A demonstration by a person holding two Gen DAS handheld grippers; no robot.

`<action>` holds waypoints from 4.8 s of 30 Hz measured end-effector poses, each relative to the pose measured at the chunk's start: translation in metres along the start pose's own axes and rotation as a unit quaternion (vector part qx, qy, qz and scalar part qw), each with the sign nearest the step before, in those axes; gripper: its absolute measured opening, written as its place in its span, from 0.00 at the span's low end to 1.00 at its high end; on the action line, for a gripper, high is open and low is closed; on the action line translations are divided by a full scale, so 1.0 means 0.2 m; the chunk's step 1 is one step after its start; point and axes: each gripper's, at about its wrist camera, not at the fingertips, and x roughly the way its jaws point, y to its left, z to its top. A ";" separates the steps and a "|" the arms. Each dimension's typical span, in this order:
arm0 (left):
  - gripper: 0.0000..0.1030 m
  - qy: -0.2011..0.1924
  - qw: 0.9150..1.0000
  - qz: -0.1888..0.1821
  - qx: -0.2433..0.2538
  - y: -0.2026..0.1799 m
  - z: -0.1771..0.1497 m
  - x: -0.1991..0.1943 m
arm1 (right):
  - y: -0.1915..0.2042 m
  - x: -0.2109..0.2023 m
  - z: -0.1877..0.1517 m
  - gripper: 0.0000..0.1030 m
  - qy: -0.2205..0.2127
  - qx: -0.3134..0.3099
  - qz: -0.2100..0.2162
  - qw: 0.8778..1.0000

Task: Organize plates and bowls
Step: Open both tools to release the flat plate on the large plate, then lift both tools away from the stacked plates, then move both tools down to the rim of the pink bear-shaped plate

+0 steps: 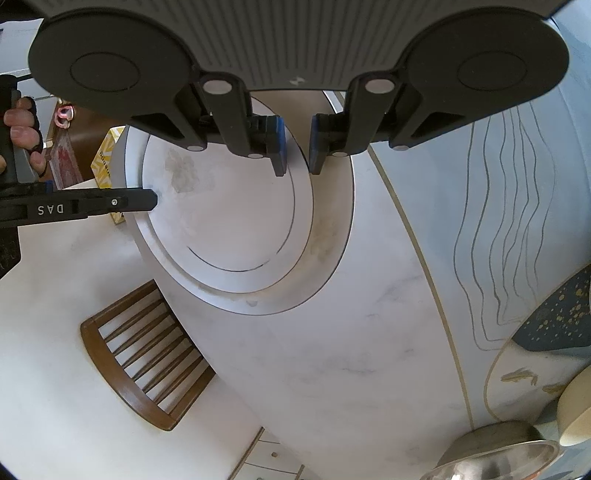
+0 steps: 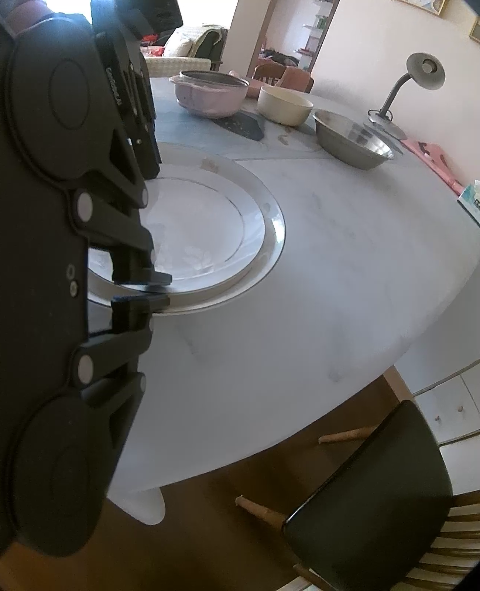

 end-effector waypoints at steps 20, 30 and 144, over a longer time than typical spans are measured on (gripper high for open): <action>0.07 0.004 1.000 0.002 -0.009 0.02 0.00 0.00 | 0.04 0.02 0.12 0.16 0.067 0.013 -0.017 0.998; 0.07 0.010 1.000 0.009 -0.008 0.01 0.01 -0.01 | 0.05 -0.01 0.14 0.22 0.067 -0.009 -0.015 0.998; 0.63 -0.152 0.857 0.376 -0.316 2.08 0.55 -0.75 | 2.54 1.75 0.55 0.54 0.054 -0.447 -0.091 0.888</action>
